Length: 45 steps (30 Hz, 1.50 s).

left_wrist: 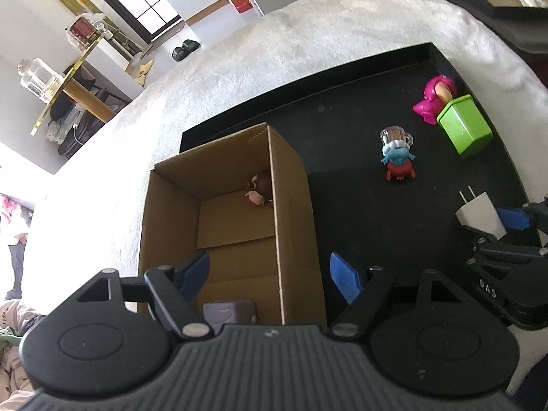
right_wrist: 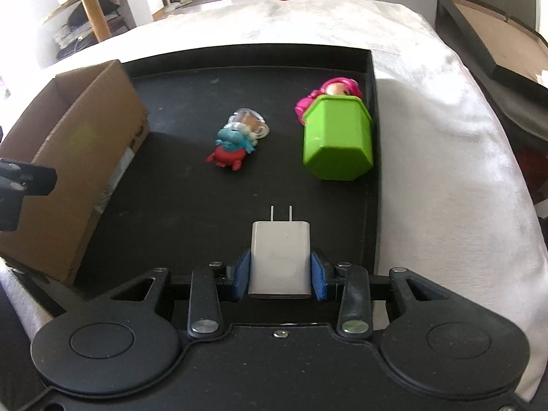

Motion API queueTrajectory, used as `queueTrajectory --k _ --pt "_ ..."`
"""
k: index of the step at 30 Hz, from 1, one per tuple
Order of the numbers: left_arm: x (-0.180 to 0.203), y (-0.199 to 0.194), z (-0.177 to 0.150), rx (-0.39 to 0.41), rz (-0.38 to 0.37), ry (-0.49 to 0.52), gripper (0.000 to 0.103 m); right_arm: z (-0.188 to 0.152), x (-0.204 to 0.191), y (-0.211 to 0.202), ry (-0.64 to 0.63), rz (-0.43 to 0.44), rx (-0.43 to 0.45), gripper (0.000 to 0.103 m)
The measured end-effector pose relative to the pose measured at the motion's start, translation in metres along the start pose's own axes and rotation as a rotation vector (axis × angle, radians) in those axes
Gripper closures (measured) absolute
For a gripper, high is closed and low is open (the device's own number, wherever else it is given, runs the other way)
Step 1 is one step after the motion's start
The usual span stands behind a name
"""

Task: Organize rigid objects
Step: 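Lift the white charger plug with the right gripper and carry it over the box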

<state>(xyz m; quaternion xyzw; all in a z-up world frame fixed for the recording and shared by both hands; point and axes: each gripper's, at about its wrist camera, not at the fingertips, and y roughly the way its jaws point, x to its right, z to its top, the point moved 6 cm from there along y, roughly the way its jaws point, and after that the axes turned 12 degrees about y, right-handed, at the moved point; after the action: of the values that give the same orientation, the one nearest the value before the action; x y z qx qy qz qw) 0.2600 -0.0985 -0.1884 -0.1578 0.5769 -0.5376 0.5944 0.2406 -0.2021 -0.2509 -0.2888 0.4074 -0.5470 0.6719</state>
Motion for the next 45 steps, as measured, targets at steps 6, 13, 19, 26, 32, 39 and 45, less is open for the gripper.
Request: queueTrajectory --k 6,13,19,26,32,39,45 --pt "-0.016 -0.009 -0.007 0.022 -0.006 -0.036 0.027 0.007 -0.011 -0.024 -0.018 -0.004 0.045 0.067" --pt "-0.034 -0.014 -0.017 0.037 -0.017 -0.084 0.027 0.014 -0.022 -0.045 -0.023 -0.011 0.075 0.067" --pt "-0.048 -0.018 -0.028 0.051 -0.034 -0.127 0.027 0.02 -0.035 -0.059 -0.045 -0.022 0.099 0.067" --pt "-0.064 -0.017 -0.037 0.059 -0.054 -0.177 0.027 0.028 -0.052 -0.071 -0.081 -0.04 0.125 0.067" --pt "-0.081 -0.015 -0.043 0.068 -0.058 -0.219 0.027 0.034 -0.067 -0.082 -0.106 -0.05 0.152 0.067" --pt "-0.1 -0.011 -0.052 0.067 -0.06 -0.272 0.027 0.042 -0.086 -0.089 -0.136 -0.045 0.175 0.067" --pt "-0.113 -0.001 -0.061 0.058 -0.071 -0.313 0.027 0.048 -0.104 -0.087 -0.171 -0.039 0.178 0.067"
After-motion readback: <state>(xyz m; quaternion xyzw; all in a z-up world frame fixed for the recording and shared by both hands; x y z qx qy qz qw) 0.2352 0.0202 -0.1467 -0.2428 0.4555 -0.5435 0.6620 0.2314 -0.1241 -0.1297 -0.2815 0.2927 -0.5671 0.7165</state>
